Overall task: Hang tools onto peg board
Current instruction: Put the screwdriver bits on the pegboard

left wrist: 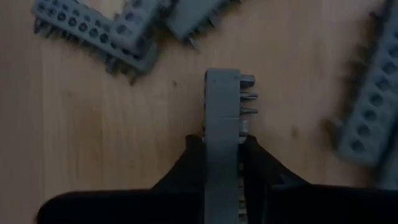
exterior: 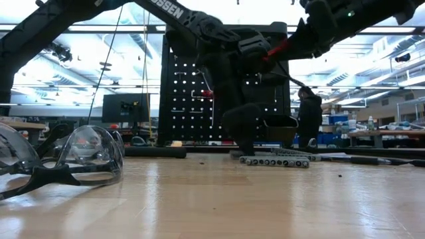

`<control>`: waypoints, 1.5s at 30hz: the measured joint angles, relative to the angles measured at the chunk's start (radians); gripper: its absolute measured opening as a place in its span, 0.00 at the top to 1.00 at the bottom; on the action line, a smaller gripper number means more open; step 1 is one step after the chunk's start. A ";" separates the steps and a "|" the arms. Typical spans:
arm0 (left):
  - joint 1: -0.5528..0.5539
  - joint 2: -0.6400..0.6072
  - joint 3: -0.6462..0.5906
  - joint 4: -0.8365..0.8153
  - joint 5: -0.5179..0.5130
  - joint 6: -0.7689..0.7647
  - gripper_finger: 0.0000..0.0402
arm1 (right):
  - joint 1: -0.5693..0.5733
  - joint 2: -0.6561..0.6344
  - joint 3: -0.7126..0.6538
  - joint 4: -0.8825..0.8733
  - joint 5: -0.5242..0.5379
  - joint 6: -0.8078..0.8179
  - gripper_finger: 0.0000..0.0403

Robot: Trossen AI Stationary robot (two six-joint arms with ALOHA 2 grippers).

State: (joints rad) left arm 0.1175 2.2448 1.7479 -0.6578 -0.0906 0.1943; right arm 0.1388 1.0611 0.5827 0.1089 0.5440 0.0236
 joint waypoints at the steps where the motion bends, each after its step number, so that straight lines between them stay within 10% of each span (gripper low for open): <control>1: -0.002 -0.003 0.014 -0.002 -0.009 0.008 0.89 | 0.004 -0.015 0.000 0.000 0.010 0.002 0.57; 16: 0.050 -0.024 0.052 0.396 -0.118 0.140 0.89 | 0.164 -0.185 0.000 -0.053 0.399 -0.003 0.59; 33: 0.187 0.055 0.053 0.832 -0.263 0.060 0.89 | 0.217 -0.178 0.000 -0.063 0.460 -0.033 0.59; 45: 0.207 0.056 0.054 0.769 -0.160 -0.069 0.43 | 0.221 -0.177 0.000 -0.058 0.461 -0.043 0.59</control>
State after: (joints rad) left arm 0.3248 2.3012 1.8019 0.1113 -0.2506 0.1253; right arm 0.3595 0.8837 0.5823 0.0509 1.0050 -0.0189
